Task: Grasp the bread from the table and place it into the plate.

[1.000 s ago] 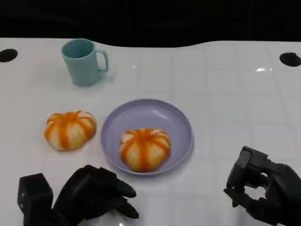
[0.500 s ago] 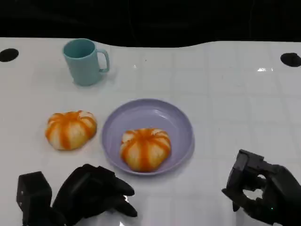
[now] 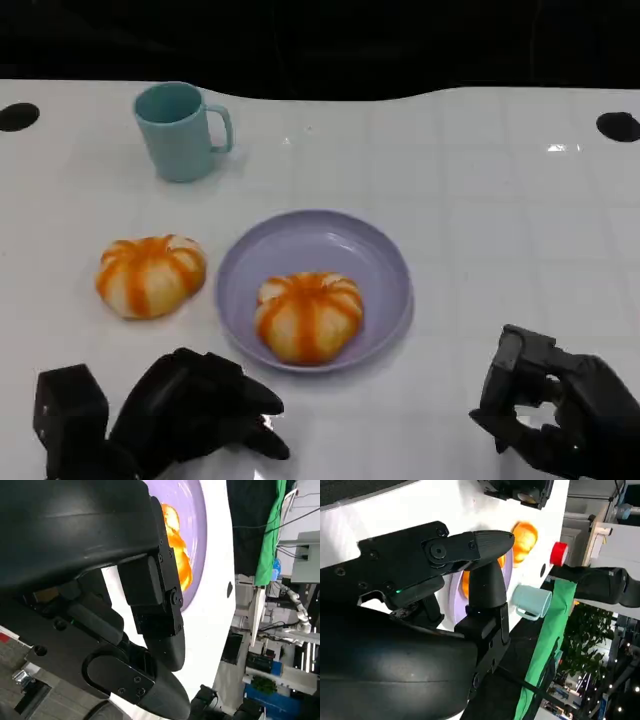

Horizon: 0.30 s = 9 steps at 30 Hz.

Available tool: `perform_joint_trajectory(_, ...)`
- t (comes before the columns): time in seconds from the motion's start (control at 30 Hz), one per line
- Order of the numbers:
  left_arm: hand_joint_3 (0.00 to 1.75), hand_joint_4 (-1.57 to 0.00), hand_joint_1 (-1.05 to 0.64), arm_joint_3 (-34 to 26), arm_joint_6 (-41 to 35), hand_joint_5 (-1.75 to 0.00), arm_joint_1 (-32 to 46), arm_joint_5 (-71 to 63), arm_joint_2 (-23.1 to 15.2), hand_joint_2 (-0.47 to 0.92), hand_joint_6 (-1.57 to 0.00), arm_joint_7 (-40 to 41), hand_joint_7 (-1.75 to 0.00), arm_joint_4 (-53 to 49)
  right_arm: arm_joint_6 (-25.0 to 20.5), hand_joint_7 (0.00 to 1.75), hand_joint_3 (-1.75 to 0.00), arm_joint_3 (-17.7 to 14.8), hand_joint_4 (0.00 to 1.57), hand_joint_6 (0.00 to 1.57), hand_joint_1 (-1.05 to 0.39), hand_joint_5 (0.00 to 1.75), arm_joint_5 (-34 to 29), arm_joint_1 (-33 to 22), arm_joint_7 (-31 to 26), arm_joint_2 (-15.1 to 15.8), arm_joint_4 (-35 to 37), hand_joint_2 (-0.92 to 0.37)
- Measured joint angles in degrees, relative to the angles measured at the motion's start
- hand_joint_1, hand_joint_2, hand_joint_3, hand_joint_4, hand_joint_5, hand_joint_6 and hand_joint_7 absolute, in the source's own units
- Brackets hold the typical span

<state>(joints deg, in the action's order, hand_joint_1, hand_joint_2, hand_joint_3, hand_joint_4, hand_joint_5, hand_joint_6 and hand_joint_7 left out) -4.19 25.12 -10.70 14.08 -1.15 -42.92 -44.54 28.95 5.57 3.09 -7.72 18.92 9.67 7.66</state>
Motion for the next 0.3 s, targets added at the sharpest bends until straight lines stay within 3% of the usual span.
perform_joint_trajectory(0.3,0.0,-1.57,-1.05,-0.1,0.0,-0.21,-0.4,-0.1,0.0,0.77,-1.56,-0.2,-0.01,-0.7,3.1,1.75,-0.2,0.0,0.83,0.65,-0.41,1.75,-1.3,1.0,-0.2,0.0,2.9,-0.92)
